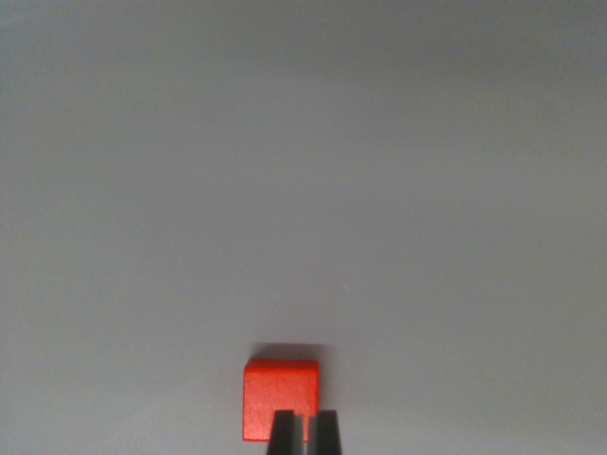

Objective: Reach red block

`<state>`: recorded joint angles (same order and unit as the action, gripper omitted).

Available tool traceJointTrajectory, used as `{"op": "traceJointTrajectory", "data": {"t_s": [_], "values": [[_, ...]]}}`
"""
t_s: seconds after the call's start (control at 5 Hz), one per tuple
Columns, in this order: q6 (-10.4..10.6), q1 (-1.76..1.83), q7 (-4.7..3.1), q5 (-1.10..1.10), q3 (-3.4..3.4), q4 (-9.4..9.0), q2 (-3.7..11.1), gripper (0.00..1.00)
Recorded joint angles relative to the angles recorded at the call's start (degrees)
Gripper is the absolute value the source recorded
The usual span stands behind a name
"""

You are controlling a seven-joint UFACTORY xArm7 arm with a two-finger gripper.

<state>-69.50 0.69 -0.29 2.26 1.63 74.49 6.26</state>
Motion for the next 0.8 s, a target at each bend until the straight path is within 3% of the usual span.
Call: {"op": "traceJointTrajectory", "data": {"t_s": [0.2,0.4,0.6,0.8], "values": [[2.7,0.16,0.02,0.08,0.14,-2.13,0.54,0.0],[2.7,0.16,0.02,0.08,0.14,-2.13,0.54,0.0],[5.3,0.32,0.04,0.16,0.27,-4.28,1.08,0.0],[5.3,0.32,0.04,0.16,0.27,-4.28,1.08,0.0]]}}
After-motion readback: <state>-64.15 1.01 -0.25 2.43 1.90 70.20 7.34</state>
